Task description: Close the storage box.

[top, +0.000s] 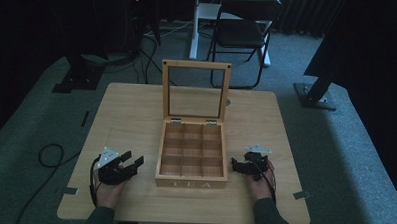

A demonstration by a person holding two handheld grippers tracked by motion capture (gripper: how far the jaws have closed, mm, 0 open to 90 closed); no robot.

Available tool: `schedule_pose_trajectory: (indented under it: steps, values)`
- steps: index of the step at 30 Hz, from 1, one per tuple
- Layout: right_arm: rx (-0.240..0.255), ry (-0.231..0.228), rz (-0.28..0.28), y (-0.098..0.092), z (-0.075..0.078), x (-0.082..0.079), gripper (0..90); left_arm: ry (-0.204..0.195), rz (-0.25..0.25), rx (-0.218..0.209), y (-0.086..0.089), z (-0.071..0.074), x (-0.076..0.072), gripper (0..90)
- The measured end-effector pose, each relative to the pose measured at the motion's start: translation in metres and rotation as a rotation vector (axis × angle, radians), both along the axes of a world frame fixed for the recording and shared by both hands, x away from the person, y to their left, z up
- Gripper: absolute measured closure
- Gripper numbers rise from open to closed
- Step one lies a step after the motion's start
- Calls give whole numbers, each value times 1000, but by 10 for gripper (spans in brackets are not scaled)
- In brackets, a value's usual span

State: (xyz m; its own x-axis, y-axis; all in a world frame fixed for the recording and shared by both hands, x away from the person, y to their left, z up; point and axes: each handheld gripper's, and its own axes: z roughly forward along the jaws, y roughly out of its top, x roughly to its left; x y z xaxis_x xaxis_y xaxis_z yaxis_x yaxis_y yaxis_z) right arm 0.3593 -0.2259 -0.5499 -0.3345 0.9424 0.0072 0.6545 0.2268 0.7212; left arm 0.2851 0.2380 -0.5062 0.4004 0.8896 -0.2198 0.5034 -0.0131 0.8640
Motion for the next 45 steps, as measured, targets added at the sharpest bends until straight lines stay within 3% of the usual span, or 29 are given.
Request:
schedule_pose_trajectory:
  steps: [12,19,24,32,37,45]
  values:
    - [0,-1,-3,0,0,-2,124,23,21,11,-1,1,4,409]
    - [-1,-2,-3,0,0,-2,124,44,-22,-5,-4,5,7,428]
    - [0,-1,-11,1,0,-2,124,24,-53,11,-8,16,9,421]
    - [1,0,-10,1,0,-2,124,22,-30,23,-4,28,16,421]
    - [0,-1,-3,1,0,-2,124,20,-30,-2,0,34,22,421]
    - [0,-1,15,2,0,-3,124,-11,-33,19,1,49,33,420]
